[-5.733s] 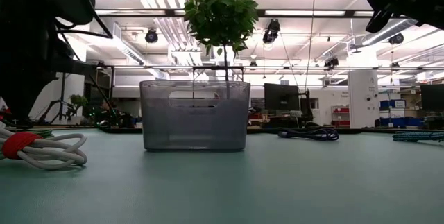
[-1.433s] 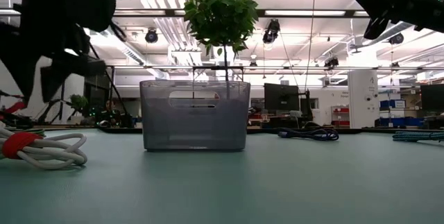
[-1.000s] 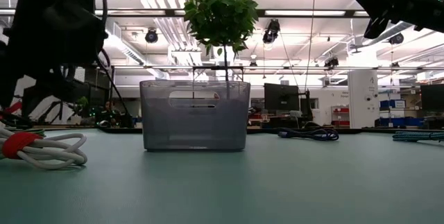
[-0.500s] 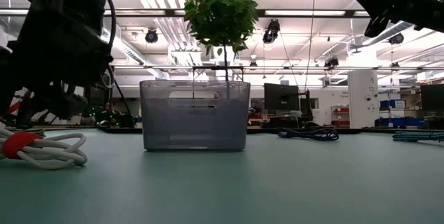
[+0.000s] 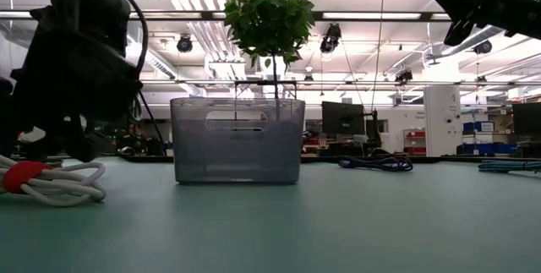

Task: Pick and place USB-C Cables
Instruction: Put the green charger cable into the black bin

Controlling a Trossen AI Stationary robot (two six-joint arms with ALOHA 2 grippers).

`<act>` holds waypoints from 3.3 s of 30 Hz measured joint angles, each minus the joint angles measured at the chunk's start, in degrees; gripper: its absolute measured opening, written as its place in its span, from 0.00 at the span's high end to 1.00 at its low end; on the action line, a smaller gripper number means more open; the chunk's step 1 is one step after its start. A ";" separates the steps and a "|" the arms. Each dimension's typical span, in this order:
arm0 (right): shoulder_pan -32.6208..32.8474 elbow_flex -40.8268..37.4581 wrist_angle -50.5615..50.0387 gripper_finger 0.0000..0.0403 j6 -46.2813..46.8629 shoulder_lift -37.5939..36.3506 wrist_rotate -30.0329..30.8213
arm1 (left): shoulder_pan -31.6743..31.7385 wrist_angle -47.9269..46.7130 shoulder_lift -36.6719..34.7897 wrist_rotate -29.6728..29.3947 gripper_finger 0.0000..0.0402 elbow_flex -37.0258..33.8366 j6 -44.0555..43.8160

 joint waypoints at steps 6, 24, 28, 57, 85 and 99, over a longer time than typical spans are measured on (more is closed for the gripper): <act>0.00 0.00 0.11 0.93 -0.86 -0.01 0.00 | 0.00 1.79 -1.49 -0.55 0.76 0.24 1.39; 0.00 5.57 -10.12 0.93 -1.38 -0.01 -4.13 | -3.06 2.64 -10.44 -15.52 0.96 10.82 12.91; 0.00 5.55 -9.93 0.93 -1.48 -0.01 -4.11 | -5.15 2.52 -13.40 -24.64 0.96 15.70 18.82; 0.00 5.44 -9.90 0.93 -0.81 0.05 -3.96 | -12.11 75.80 -13.32 -31.64 0.96 17.72 84.49; 0.02 6.29 -9.99 0.93 1.81 0.05 -4.60 | -2.84 42.72 -7.76 -16.99 0.96 25.50 41.66; 0.00 6.29 -10.34 0.93 1.65 0.08 -4.55 | -1.14 38.18 -8.42 -5.80 0.96 30.57 25.62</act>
